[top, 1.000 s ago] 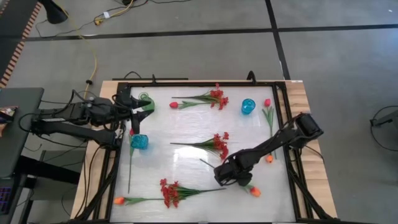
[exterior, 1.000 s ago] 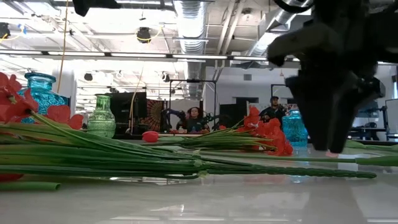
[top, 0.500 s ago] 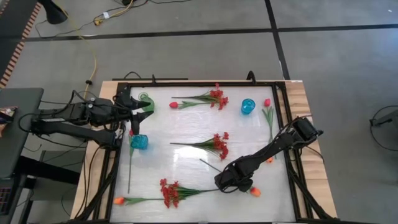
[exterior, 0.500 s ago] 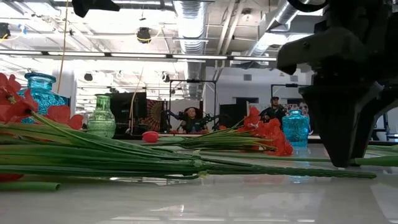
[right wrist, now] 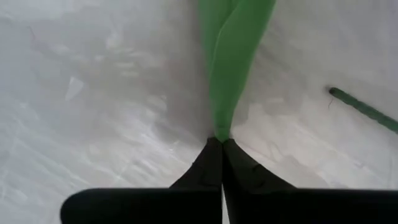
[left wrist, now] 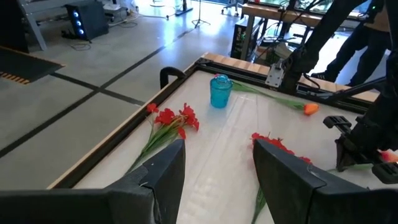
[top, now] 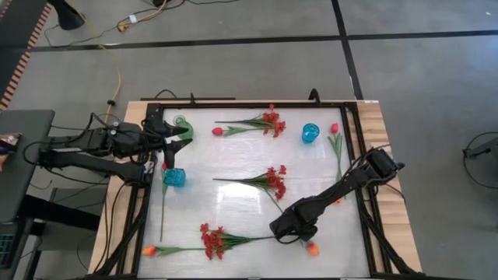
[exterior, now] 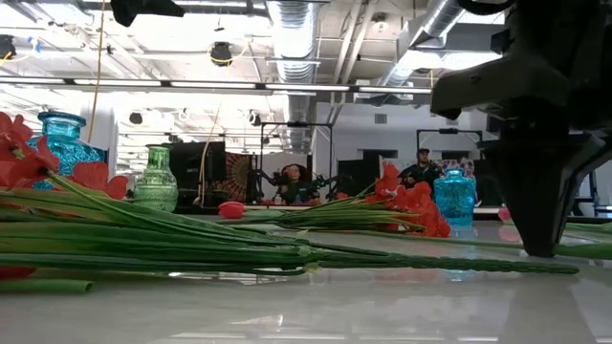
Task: Sort flowers into vase by color
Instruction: Put the bottom right orange tulip into the right blue vase
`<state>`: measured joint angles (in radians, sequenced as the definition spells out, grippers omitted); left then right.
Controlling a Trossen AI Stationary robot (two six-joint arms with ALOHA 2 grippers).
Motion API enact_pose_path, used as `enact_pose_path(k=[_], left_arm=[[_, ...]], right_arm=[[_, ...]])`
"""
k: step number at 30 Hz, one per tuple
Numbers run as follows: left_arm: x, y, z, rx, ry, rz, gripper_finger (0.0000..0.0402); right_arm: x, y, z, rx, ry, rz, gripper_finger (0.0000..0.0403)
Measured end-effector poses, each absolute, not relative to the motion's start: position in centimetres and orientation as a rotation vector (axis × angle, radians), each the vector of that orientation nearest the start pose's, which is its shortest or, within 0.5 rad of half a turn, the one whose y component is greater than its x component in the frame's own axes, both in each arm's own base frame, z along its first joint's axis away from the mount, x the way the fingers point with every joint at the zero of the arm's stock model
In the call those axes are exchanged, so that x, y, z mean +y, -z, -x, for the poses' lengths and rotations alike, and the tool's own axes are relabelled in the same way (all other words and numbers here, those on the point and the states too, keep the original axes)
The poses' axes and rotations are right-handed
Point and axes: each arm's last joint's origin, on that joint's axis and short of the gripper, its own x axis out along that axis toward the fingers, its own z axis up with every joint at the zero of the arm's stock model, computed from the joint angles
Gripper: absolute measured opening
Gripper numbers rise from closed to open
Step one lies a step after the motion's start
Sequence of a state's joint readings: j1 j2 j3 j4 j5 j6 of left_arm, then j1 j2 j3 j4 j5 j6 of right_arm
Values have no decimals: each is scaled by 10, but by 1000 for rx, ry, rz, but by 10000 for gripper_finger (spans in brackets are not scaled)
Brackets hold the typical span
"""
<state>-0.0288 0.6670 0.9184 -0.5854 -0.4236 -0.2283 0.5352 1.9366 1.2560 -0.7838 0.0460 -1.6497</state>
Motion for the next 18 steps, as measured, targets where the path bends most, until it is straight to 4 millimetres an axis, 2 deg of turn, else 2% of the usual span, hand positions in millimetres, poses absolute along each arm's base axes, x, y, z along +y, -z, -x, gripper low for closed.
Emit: enact_pose_path(k=[3, 6, 13, 18], left_arm=[[8, -355, -124, 279, -426, 148, 178], [8, -355, -124, 278, -426, 149, 178], [8, -358, -126, 251, -394, 162, 178], [7, -358, -126, 254, -371, 166, 178]], right_arm=[[182, -158, -300, 728, -1543, 1685, 18], [181, -182, -295, 666, -1496, 1608, 15], [162, -237, -292, 590, -1316, 1177, 18], [140, -257, -291, 656, -1196, 961, 18]])
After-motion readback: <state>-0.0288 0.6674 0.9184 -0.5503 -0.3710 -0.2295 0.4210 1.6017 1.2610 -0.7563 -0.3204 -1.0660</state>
